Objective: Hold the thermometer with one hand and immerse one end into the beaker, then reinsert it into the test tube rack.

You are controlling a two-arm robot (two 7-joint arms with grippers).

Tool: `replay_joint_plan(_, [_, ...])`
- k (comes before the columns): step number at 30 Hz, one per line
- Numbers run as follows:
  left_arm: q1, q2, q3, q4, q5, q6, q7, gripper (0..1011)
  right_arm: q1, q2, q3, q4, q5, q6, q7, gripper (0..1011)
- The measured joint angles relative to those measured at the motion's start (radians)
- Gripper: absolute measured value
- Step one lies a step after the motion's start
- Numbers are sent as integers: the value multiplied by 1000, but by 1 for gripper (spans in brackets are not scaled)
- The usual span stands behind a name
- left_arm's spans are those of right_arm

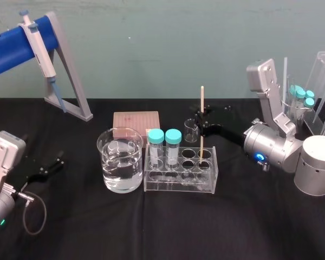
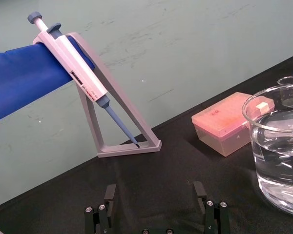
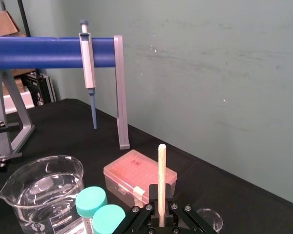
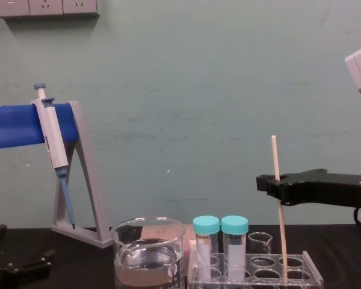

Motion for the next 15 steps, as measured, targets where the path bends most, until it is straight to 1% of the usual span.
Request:
replay_joint_plan(6, [0, 0, 0, 0, 0, 0, 0, 1004, -2, -4, -1, 13, -4, 1, 0, 45])
replay_joint_plan(15, [0, 0, 0, 0, 0, 0, 0, 1004, 2, -15, -2, 49, -15, -9, -1, 46])
